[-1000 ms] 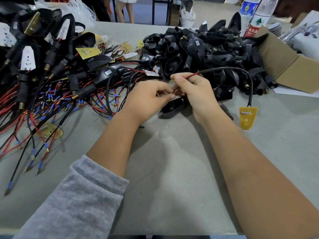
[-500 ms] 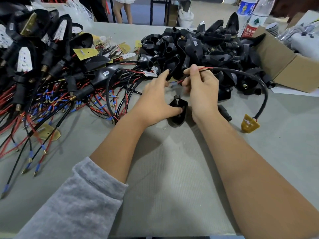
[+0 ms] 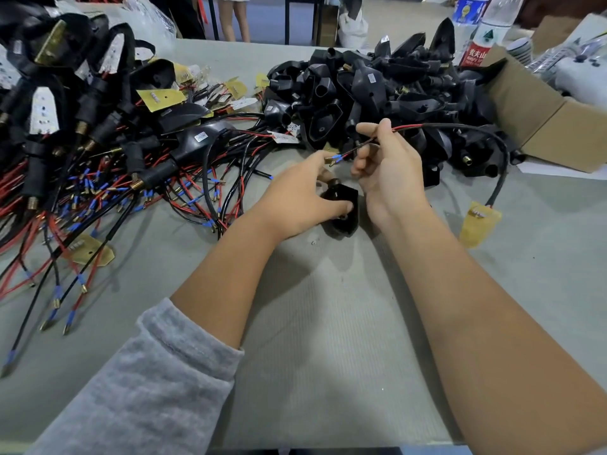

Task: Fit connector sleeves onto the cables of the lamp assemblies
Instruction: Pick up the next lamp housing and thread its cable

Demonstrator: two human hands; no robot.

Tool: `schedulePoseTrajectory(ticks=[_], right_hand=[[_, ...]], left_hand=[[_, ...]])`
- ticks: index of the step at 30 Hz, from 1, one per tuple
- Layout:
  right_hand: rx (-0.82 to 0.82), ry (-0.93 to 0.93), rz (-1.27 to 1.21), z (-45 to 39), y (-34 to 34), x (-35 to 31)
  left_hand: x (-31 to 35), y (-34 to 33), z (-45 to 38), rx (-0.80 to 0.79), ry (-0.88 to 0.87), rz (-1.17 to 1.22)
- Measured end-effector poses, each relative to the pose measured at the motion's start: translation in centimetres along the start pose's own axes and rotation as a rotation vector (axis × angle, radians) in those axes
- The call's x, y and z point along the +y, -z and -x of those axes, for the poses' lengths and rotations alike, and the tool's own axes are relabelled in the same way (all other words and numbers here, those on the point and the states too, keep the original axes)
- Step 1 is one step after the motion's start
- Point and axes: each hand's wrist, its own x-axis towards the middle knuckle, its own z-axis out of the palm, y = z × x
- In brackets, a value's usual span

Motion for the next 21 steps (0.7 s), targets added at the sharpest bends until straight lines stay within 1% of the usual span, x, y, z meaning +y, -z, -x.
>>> schedulePoseTrajectory(ticks=[6, 9, 11, 13, 17, 21], right_hand=[[-0.114, 0.01, -0.094, 0.5, -0.3, -0.5], [-0.103, 0.056, -0.068, 0.7, -0.7, -0.6], [-0.092, 0.066, -0.015, 0.9, -0.8, -0.6], [-0.098, 0.062, 0.057, 1.0, -0.9, -0.5], [-0.113, 0.07, 0.14, 1.4, -1.1, -0.2], [-0.089, 0.088, 0.16, 1.3, -0.9, -0.1]], left_hand=[[0.1, 0.5, 0.0, 0.136, 0.026, -0.138], [-0.1, 0.8, -0.2, 0.321, 0.027, -0.164], [-0.2, 1.1, -0.2, 0.425, 0.058, -0.112], [-0.3, 1.2, -0.4, 0.441, 0.115, 0.026], [0.0, 1.4, -0.7, 0.4, 0.247, 0.532], [0.4, 1.5, -0.7, 0.358, 0.285, 0.787]])
